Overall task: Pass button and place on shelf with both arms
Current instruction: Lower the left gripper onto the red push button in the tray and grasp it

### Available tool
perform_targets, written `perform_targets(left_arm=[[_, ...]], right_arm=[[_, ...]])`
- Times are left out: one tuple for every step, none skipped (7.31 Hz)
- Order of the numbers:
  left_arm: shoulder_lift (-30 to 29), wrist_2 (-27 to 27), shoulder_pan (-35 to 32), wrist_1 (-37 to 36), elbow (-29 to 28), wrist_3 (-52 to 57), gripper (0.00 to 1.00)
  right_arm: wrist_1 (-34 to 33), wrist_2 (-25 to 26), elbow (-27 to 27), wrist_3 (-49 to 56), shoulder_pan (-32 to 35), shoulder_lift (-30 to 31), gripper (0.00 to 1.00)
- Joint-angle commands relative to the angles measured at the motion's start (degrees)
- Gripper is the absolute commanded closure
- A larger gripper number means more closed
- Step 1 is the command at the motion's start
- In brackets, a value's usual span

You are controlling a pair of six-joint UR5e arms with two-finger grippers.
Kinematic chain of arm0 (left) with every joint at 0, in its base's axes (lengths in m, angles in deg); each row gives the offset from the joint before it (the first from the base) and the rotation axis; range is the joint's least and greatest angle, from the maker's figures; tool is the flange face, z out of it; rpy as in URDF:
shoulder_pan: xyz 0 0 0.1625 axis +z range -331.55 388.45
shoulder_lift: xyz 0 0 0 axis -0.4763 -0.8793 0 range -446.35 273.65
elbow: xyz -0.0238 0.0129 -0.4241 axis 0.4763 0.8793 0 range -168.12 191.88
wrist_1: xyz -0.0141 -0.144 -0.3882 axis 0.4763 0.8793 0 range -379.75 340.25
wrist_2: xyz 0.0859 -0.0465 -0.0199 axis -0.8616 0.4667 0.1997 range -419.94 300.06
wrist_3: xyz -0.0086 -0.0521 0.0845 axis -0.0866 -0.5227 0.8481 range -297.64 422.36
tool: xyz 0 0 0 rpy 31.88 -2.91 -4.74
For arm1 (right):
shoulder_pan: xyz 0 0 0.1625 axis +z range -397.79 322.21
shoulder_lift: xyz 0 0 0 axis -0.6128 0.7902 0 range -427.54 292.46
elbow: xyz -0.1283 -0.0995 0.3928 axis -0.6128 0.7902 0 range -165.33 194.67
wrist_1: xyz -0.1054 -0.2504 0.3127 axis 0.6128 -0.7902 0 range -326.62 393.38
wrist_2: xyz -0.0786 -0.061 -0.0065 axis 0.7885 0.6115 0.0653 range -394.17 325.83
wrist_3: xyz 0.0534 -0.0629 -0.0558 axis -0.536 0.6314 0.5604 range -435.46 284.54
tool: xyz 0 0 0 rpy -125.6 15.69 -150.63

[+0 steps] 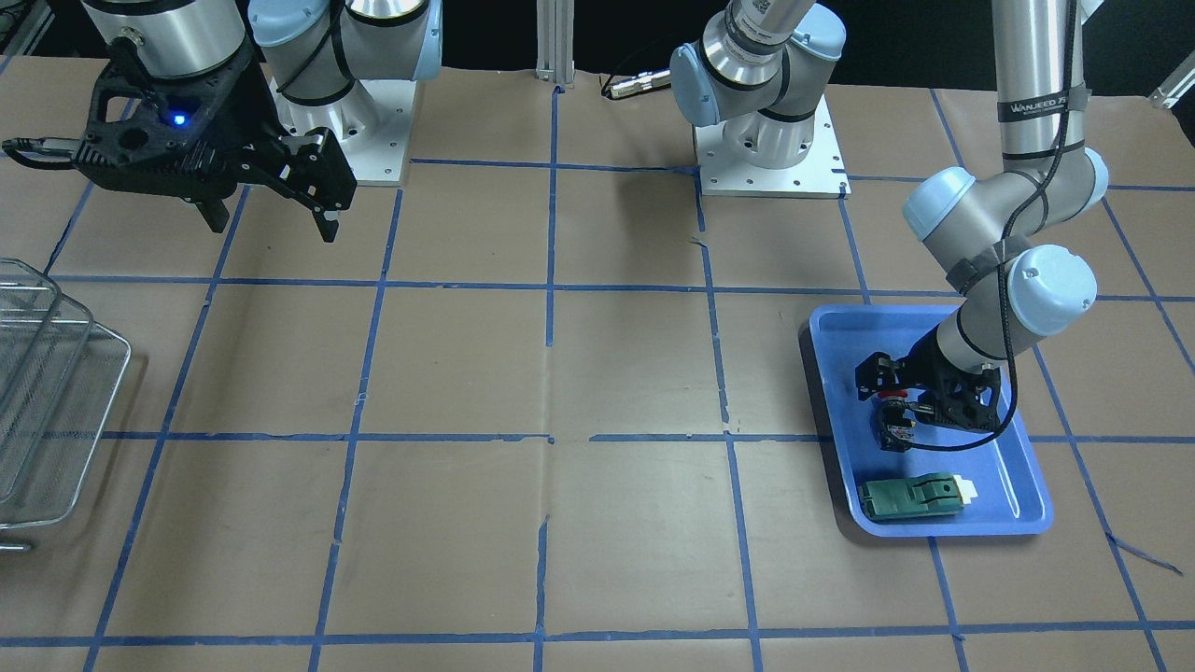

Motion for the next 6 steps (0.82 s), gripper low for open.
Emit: perform_targets(left_arm=[[-0.02,-0.22,0.04,-0.11,0.16,1.2,0.74],[0.24,-0.14,0.04,-0.11,-0.01,1.21,0.96],[0.86,0.21,-0.23,-0.11,-0.1,1.21,1.0],[1.38,0.22,-0.49,-0.11,-0.45,1.21,1.0],[2.95,0.3,-1.62,1.28,-1.58,1.12,1.0],[5.67,3.18,-4.85,7.21,-3.51,0.51,1.0]], right_arm=[[0.0,0.0,0.0,0.0,0.0,0.0,0.0],[0.0,-0.09,0.0,0.0,0.0,0.09,0.0],[0.0,0.0,0.0,0.0,0.0,0.0,0.0],[0.0,0.0,0.0,0.0,0.0,0.09,0.0],[0.0,0.0,0.08,0.0,0.0,0.0,0.0],[0.0,0.0,0.0,0.0,0.0,0.0,0.0]])
